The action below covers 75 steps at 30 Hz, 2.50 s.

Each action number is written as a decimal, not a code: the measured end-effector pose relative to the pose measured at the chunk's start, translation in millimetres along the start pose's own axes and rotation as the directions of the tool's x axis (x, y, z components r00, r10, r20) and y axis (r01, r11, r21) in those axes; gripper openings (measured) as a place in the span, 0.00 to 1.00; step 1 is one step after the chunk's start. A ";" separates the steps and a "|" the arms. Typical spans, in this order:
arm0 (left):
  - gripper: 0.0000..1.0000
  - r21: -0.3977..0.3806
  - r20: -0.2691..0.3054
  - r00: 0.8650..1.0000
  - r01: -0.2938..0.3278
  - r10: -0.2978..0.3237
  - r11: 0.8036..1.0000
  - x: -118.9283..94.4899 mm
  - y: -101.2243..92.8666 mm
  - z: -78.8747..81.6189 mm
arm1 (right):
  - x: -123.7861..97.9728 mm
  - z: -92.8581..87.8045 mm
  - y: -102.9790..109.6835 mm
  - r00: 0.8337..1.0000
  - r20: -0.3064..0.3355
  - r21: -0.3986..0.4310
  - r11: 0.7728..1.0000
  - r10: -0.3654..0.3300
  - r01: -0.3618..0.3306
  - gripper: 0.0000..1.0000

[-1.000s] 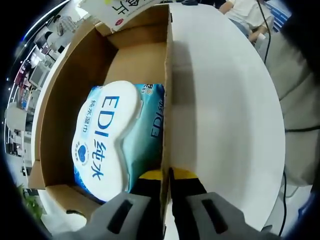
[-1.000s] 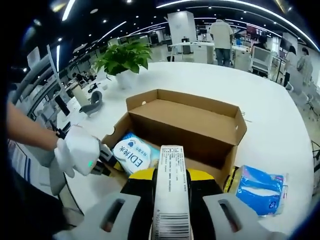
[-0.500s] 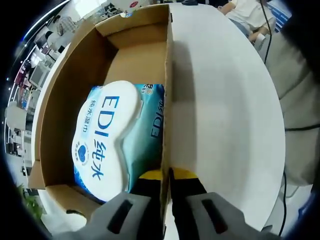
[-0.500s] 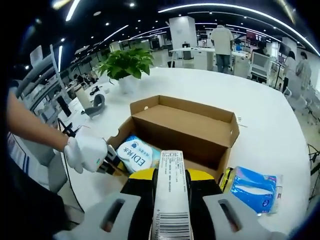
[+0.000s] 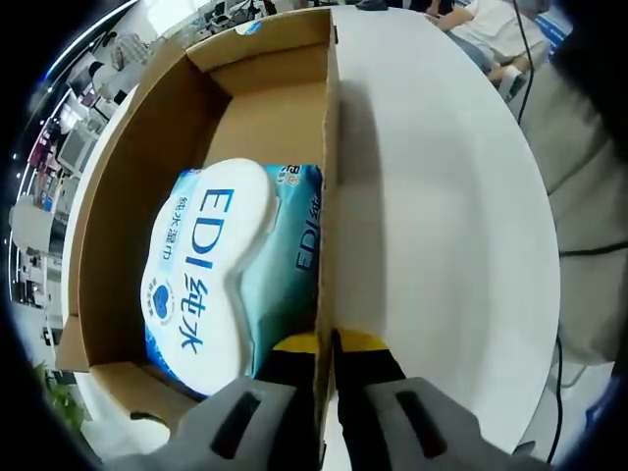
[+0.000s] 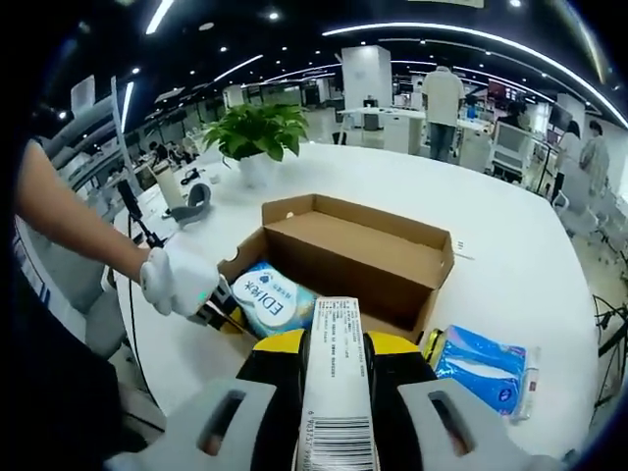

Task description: Operate the shoe box by opening the lid, removing the specified soft item, and placing it in the target area until the item is outside and the box remains undamaged.

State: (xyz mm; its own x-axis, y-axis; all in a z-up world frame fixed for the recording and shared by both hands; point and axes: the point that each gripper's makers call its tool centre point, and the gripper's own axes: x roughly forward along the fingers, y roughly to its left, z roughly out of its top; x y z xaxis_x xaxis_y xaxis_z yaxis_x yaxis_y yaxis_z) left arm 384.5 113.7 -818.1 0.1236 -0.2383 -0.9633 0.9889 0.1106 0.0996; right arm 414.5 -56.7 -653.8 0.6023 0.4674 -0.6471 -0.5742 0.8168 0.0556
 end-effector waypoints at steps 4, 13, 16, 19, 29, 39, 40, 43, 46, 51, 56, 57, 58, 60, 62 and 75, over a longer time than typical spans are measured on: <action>0.01 0.002 0.001 1.000 -0.001 0.001 1.000 0.0 0.1 0.2 | -9.8 -7.2 -6.4 1.000 -0.003 0.004 1.000 -0.008 0.008 0.20; 0.01 0.002 0.000 1.000 0.001 -0.001 1.000 0.1 0.1 0.4 | -29.8 -14.9 -20.6 0.999 0.000 0.016 0.999 -0.043 0.043 0.20; 0.01 -0.002 -0.001 1.000 0.004 -0.004 1.000 -0.1 -0.1 0.2 | -34.3 -16.5 -24.7 0.999 0.003 0.022 0.998 -0.053 0.053 0.20; 0.01 -0.001 0.000 1.000 0.004 -0.004 1.000 0.5 0.3 -0.4 | -37.8 -18.0 -27.9 0.998 0.004 0.027 0.998 -0.063 0.063 0.20; 0.01 0.001 0.001 1.000 0.002 -0.002 1.000 0.1 0.2 0.0 | -50.0 -25.2 -46.4 0.994 0.004 0.063 0.992 -0.110 0.110 0.20; 0.01 0.001 0.001 1.000 0.001 -0.001 1.000 0.7 0.2 -0.4 | -57.7 -35.2 -60.9 0.988 -0.002 0.089 0.984 -0.154 0.154 0.20; 0.01 0.001 0.001 1.000 0.001 -0.001 1.000 0.7 0.3 -0.5 | -59.0 -37.5 -63.5 0.987 -0.004 0.095 0.983 -0.159 0.159 0.20; 0.01 0.001 0.000 1.000 0.001 -0.001 1.000 0.3 0.2 -0.3 | -62.9 -44.4 -71.2 0.983 -0.013 0.097 0.978 -0.183 0.183 0.20; 0.01 0.001 0.001 1.000 0.001 -0.001 1.000 0.2 0.2 -0.2 | -67.3 -49.8 -77.6 0.981 -0.016 0.114 0.974 -0.195 0.196 0.20; 0.01 0.000 0.000 1.000 0.001 -0.001 1.000 0.9 0.4 -0.2 | -74.5 -56.7 -87.4 0.975 -0.020 0.125 0.967 -0.220 0.221 0.20; 0.01 0.000 0.000 1.000 0.001 -0.001 1.000 0.2 -0.1 0.3 | -81.3 -62.3 -101.7 0.968 -0.020 0.134 0.958 -0.252 0.252 0.20; 0.01 -0.001 0.000 1.000 0.001 -0.001 1.000 0.2 0.0 0.3 | -82.7 -63.1 -104.2 0.966 -0.020 0.135 0.957 -0.256 0.257 0.20; 0.01 -0.001 0.000 1.000 0.001 -0.001 1.000 0.1 0.0 0.3 | -84.1 -63.9 -106.7 0.965 -0.019 0.137 0.956 -0.261 0.261 0.20; 0.01 -0.001 0.000 1.000 0.001 -0.001 1.000 0.7 0.3 0.1 | -87.6 -66.5 -113.1 0.961 -0.022 0.149 0.950 -0.275 0.275 0.20; 0.01 -0.001 0.000 1.000 0.001 -0.001 1.000 0.7 0.3 0.2 | -91.7 -66.7 -117.2 0.960 -0.002 0.154 0.948 -0.281 0.278 0.20; 0.01 -0.003 0.000 1.000 0.000 0.000 1.000 0.8 0.2 0.5 | -101.3 -83.6 -135.8 0.947 -0.028 0.184 0.929 -0.321 0.321 0.20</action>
State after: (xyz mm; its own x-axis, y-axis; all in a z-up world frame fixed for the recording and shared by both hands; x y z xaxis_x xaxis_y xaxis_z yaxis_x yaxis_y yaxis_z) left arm 384.8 113.1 -818.7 0.1237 -0.2384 -0.9633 0.9886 0.1132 0.0989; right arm 385.1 -243.3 -659.4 0.7391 0.1705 -0.6517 -0.2380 0.9711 -0.0158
